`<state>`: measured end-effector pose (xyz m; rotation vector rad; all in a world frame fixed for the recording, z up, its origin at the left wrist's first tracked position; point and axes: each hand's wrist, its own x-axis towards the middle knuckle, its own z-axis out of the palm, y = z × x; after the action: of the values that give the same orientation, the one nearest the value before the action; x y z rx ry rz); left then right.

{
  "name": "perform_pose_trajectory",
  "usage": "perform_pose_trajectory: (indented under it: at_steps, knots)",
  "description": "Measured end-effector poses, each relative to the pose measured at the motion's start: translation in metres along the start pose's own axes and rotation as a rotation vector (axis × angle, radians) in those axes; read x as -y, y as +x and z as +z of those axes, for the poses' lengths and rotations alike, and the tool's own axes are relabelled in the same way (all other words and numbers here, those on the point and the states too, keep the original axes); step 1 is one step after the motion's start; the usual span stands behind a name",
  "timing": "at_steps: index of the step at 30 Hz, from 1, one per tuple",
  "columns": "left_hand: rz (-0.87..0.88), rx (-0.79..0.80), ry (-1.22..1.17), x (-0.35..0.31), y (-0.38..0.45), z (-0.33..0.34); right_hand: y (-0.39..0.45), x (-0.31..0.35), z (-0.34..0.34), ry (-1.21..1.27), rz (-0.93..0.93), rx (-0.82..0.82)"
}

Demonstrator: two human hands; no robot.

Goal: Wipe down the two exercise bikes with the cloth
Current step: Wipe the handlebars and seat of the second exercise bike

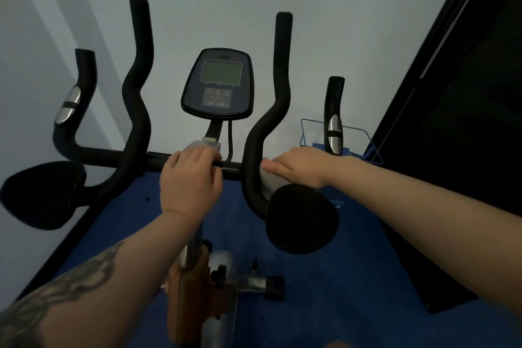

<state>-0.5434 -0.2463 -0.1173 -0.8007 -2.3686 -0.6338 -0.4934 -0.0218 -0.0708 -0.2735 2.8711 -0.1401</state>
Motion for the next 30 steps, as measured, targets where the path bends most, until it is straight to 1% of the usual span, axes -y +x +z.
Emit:
perform_pose_trajectory:
  at_steps: [3,5,6,8,11,13,15,17,18,20,21,23,25,26,28,29,30]
  knots:
    - [0.002,-0.003,-0.001,0.001,-0.001,0.000,-0.023,-0.021,-0.006,-0.172,-0.067,0.070]
    - [0.001,-0.002,0.003,0.000,0.000,0.001,-0.031,-0.031,-0.009,-0.258,-0.064,0.131]
    - [-0.001,-0.004,0.006,0.000,0.001,0.002,-0.028,-0.032,-0.008,-0.280,-0.059,0.126]
    - [0.010,-0.009,0.016,0.001,0.001,0.003,-0.015,-0.023,-0.004,-0.218,-0.022,0.089]
    - [0.037,-0.020,0.023,0.003,0.000,0.004,0.005,-0.004,0.000,0.029,0.034,0.052]
    - [0.039,-0.020,0.025,0.005,0.001,0.004,0.003,-0.002,0.003,0.060,0.033,0.004]
    - [0.034,-0.018,0.028,0.004,0.001,0.004,-0.011,-0.009,0.004,-0.049,-0.022,-0.023]
    - [0.027,-0.017,0.032,0.004,0.000,0.004,-0.026,-0.023,0.000,-0.260,-0.090,-0.011]
    - [0.023,-0.012,0.029,0.004,0.000,0.004,-0.034,-0.031,-0.002,-0.362,-0.126,-0.029]
    - [0.012,0.002,0.019,0.004,0.001,0.004,-0.046,-0.047,-0.005,-0.514,-0.230,-0.149]
    - [0.008,0.007,0.018,0.003,0.001,0.003,-0.052,-0.053,-0.004,-0.539,-0.247,-0.210]
    - [0.005,-0.005,0.018,0.003,0.001,0.003,-0.058,-0.059,0.002,-0.524,-0.191,-0.341]
    - [0.011,-0.021,0.014,0.002,0.001,0.003,-0.058,-0.058,0.016,-0.397,-0.056,-0.518]
    - [0.010,-0.021,0.010,0.002,0.001,0.003,-0.055,-0.053,0.024,-0.264,0.023,-0.642]
    - [0.004,-0.019,0.002,0.002,0.002,0.002,-0.046,-0.035,0.044,0.133,0.234,-0.920]
    - [0.002,-0.017,0.001,0.001,0.002,0.002,-0.043,-0.024,0.054,0.366,0.374,-1.005]
    - [0.002,-0.018,0.003,0.001,0.002,0.002,-0.038,-0.013,0.062,0.606,0.498,-1.044]
